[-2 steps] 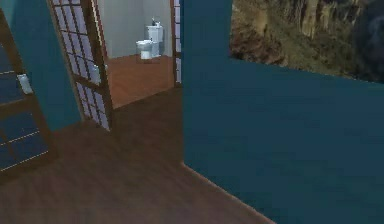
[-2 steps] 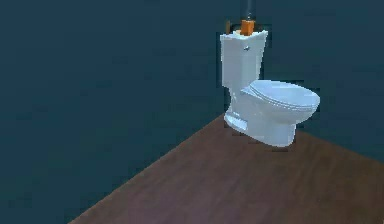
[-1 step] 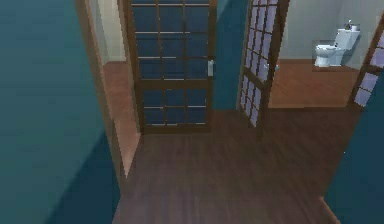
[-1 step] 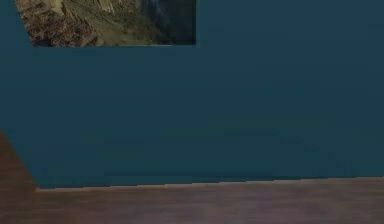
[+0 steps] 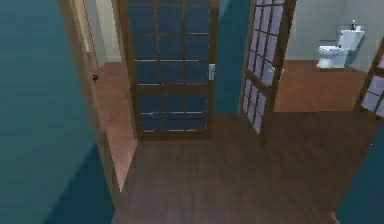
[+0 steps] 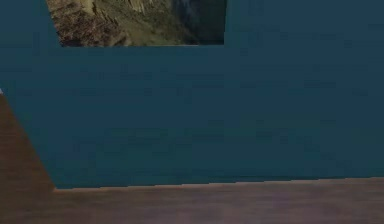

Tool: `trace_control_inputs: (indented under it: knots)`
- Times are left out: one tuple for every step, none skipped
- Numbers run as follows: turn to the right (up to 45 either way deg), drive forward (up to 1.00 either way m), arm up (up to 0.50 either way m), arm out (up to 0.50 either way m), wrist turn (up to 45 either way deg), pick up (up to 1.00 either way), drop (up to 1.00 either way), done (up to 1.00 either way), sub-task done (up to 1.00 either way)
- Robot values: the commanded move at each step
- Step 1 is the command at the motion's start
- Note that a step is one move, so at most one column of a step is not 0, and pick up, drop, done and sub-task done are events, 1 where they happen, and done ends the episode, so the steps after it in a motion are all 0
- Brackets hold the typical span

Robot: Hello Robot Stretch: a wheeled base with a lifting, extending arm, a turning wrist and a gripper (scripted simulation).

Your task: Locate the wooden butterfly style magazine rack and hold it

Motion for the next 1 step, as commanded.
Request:
trace_control_inputs:
  knots:
    - [-6.0,0.00,0.00,0.00,0.0,0.00,0.00,0.00,0.00]
